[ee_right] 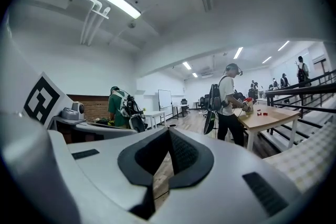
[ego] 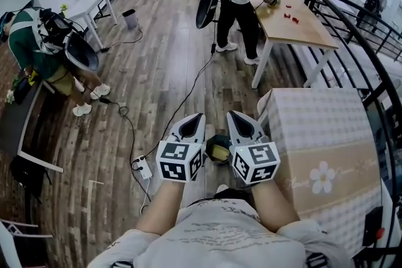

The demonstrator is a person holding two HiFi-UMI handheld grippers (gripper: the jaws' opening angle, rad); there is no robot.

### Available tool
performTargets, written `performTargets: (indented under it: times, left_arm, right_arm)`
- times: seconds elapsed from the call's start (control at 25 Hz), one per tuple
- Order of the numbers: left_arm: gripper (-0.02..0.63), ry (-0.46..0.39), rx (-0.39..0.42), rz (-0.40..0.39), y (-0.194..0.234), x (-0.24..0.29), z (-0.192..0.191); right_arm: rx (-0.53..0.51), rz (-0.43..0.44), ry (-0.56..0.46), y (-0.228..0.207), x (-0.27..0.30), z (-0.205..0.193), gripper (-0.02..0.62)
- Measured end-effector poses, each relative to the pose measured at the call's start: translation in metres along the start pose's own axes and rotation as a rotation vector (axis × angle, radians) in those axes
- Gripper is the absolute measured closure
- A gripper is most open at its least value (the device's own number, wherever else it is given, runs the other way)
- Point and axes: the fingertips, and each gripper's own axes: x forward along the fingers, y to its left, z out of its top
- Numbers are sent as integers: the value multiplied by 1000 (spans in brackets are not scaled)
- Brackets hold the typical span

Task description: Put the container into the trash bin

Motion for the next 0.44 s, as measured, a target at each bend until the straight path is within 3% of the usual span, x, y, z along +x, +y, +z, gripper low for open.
performTargets:
  times: [0.44]
  left_arm:
    - [601, 5, -1, 5, 18, 21, 14]
  right_arm:
    - [7, 6, 32, -12, 28, 3, 594]
